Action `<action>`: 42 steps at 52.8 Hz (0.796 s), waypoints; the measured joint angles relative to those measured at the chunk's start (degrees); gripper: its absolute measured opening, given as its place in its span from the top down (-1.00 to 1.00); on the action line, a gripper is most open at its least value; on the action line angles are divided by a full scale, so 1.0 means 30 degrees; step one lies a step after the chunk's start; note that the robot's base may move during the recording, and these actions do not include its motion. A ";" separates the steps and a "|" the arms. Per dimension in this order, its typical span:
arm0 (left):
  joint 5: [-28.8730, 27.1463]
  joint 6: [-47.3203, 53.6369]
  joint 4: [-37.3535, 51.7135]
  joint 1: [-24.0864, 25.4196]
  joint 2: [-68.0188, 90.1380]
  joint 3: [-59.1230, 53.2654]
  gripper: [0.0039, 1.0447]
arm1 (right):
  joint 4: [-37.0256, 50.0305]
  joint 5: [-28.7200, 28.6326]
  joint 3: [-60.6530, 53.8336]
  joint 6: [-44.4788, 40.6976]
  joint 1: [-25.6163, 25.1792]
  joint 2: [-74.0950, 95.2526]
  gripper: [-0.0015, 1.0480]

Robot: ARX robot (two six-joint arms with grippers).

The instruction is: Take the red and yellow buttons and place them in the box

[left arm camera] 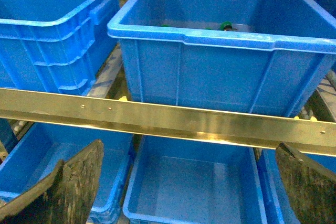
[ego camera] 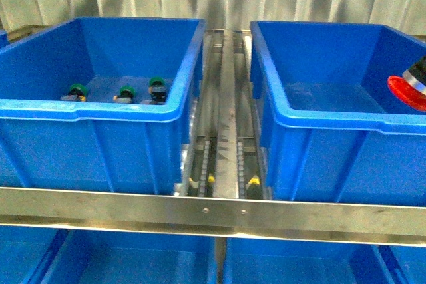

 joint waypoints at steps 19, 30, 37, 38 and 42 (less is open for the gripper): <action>0.0051 0.0000 0.0015 -0.0007 -0.0007 0.0000 -0.85 | -0.0444 0.0379 -0.0350 0.0233 -0.0532 -0.1290 0.50; 0.0051 0.0007 0.0022 0.0000 -0.0007 0.0000 -0.85 | -0.0714 0.0379 -0.0685 0.0546 -0.1027 -0.1872 0.50; 0.0066 0.0015 0.0022 0.0000 -0.0007 0.0000 -0.85 | -0.0022 0.0204 -0.0947 0.0393 -0.1464 -0.1931 0.50; 0.0066 0.0015 0.0029 0.0000 -0.0015 0.0000 -0.85 | -0.0022 0.0080 -0.0947 0.0393 -0.1588 -0.1931 0.50; 0.0211 0.0029 0.0029 0.0007 -0.0015 0.0000 -0.85 | -0.0226 -0.1260 -0.0729 0.0189 -0.3096 -0.1683 0.50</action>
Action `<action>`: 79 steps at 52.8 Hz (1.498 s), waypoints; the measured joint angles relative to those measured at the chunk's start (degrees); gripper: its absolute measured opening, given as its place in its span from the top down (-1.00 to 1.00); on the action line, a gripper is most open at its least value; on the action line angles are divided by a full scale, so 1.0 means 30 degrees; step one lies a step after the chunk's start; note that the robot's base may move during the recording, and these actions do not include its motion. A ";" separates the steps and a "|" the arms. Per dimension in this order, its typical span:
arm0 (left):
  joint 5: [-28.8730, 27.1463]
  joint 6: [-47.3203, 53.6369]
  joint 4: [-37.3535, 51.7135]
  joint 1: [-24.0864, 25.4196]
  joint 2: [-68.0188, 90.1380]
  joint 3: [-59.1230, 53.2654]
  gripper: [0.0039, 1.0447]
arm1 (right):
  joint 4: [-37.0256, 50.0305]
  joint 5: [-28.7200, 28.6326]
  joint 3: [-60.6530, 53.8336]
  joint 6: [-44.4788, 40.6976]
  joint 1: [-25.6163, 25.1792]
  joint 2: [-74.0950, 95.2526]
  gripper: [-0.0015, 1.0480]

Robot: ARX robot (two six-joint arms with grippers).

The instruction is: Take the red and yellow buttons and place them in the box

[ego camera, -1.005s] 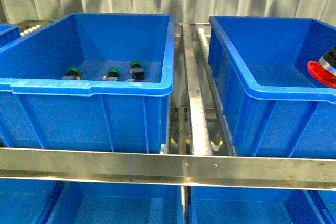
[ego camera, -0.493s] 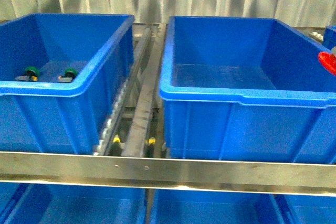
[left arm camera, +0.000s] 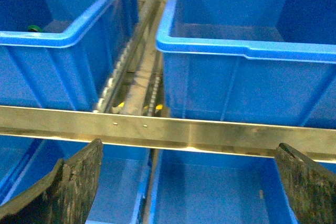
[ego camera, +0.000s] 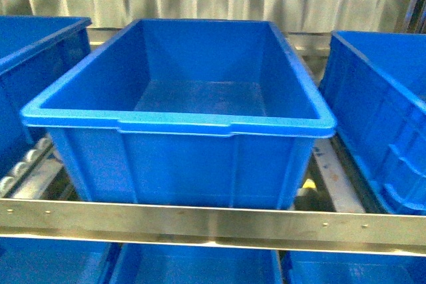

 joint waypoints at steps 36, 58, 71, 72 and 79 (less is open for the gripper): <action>-0.0146 -0.0007 0.0000 0.0000 -0.0007 0.0000 -0.85 | -0.5537 -0.9253 1.8294 0.1989 -1.1329 1.8156 0.50; -0.0146 -0.0007 0.0000 0.0000 -0.0007 0.0000 -0.85 | -0.8779 -1.0171 2.2382 0.0211 -1.2072 2.3205 0.50; -0.0146 -0.0007 0.0000 0.0000 -0.0007 0.0000 -0.85 | -0.9347 -1.0673 2.2717 -0.0138 -1.2247 2.3343 -0.33; -0.0146 -0.0007 0.0000 0.0000 -0.0007 0.0000 -0.85 | -0.9347 -1.0673 2.2622 -0.0131 -1.2276 2.3248 -0.39; -0.0146 -0.0007 0.0000 0.0000 -0.0007 0.0000 -0.85 | -0.9748 -1.1715 2.1770 0.0117 -1.2458 2.2170 -0.78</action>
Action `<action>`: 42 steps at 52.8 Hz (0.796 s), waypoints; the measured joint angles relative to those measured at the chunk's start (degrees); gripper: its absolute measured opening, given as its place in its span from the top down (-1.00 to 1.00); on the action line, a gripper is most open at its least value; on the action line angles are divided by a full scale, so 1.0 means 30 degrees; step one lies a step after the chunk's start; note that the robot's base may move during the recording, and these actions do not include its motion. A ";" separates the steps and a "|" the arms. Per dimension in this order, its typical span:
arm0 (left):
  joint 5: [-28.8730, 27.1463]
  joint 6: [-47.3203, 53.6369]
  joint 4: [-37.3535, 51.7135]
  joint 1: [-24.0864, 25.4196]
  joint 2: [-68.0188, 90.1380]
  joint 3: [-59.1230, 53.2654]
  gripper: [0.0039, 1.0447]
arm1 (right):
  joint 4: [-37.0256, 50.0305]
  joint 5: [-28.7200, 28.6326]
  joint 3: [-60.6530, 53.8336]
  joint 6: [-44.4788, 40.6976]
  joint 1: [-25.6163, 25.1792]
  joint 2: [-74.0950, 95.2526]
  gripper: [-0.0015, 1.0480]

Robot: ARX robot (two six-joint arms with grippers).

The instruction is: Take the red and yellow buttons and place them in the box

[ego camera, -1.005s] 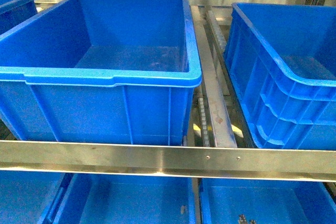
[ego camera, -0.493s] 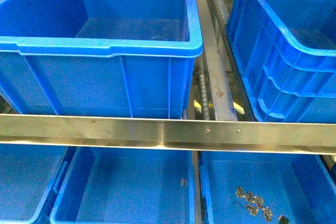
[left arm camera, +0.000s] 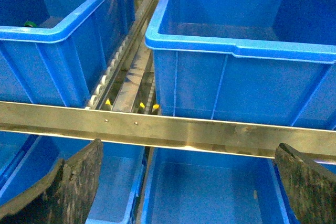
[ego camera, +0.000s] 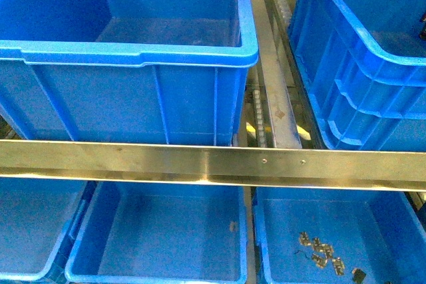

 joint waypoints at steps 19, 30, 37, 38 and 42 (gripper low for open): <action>-0.0007 0.0000 0.0000 0.0000 0.0000 0.0000 -0.85 | 0.2550 -0.7701 -0.6841 -0.0240 -0.0415 -0.9078 -0.89; 0.0000 0.0000 0.0000 0.0000 0.0000 0.0000 -0.85 | 0.3883 -1.0928 -1.3500 0.0780 -0.1137 -1.5577 -0.89; 0.0000 0.0000 0.0000 0.0000 0.0000 0.0000 -0.85 | 0.3053 -1.2823 -1.7085 0.1239 -0.2273 -1.9795 -0.89; 0.0000 0.0000 0.0000 0.0000 0.0000 0.0000 -0.85 | 0.2958 -1.2917 -1.7325 0.1260 -0.2361 -2.0108 -0.89; 0.0000 0.0000 0.0000 0.0000 0.0000 0.0000 -0.85 | 0.2113 -1.3639 -1.8928 0.1654 -0.3089 -2.2491 -0.89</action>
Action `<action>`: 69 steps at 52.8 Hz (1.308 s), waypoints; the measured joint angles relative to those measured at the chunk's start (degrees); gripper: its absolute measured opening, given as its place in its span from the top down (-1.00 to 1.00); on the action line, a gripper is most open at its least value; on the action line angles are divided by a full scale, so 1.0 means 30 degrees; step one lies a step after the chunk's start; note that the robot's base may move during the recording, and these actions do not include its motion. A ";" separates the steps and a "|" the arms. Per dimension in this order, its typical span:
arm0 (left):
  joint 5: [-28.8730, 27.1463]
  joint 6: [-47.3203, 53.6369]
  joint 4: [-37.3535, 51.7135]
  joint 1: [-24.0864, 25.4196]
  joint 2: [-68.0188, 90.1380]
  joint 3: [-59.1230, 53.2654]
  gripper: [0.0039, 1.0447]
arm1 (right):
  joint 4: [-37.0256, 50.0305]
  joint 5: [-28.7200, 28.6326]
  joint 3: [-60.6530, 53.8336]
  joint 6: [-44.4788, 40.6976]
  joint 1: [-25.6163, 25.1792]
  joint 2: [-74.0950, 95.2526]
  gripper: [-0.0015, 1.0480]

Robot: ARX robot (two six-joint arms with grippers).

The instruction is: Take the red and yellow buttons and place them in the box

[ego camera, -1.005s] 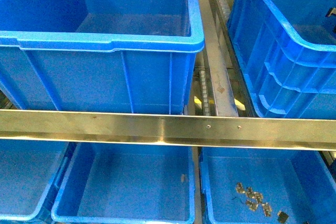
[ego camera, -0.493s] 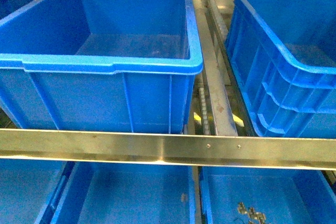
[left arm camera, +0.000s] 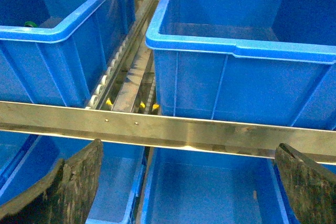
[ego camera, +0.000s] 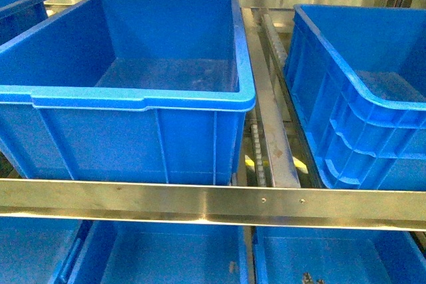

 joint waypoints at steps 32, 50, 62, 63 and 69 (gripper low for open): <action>-0.0007 0.0000 0.0000 0.0000 0.0000 0.0000 -0.85 | -0.1020 1.1402 -0.8845 -0.7366 0.6492 -1.0309 0.83; 0.0000 0.0000 0.0000 0.0000 0.0000 0.0000 -0.85 | -0.1800 1.1548 -1.0426 -0.7504 0.6739 -1.2721 0.93; 0.0000 0.0000 0.0000 0.0000 0.0000 0.0000 -0.85 | -0.2404 1.1548 -1.0826 -0.7504 0.6747 -1.3726 0.93; 0.0000 0.0000 0.0000 0.0000 0.0000 0.0000 -0.85 | -0.2463 1.1548 -1.0870 -0.7504 0.6747 -1.3821 0.93; 0.0000 0.0000 0.0000 0.0000 0.0000 0.0000 -0.85 | -0.2754 1.1548 -1.1030 -0.7504 0.6747 -1.4273 0.93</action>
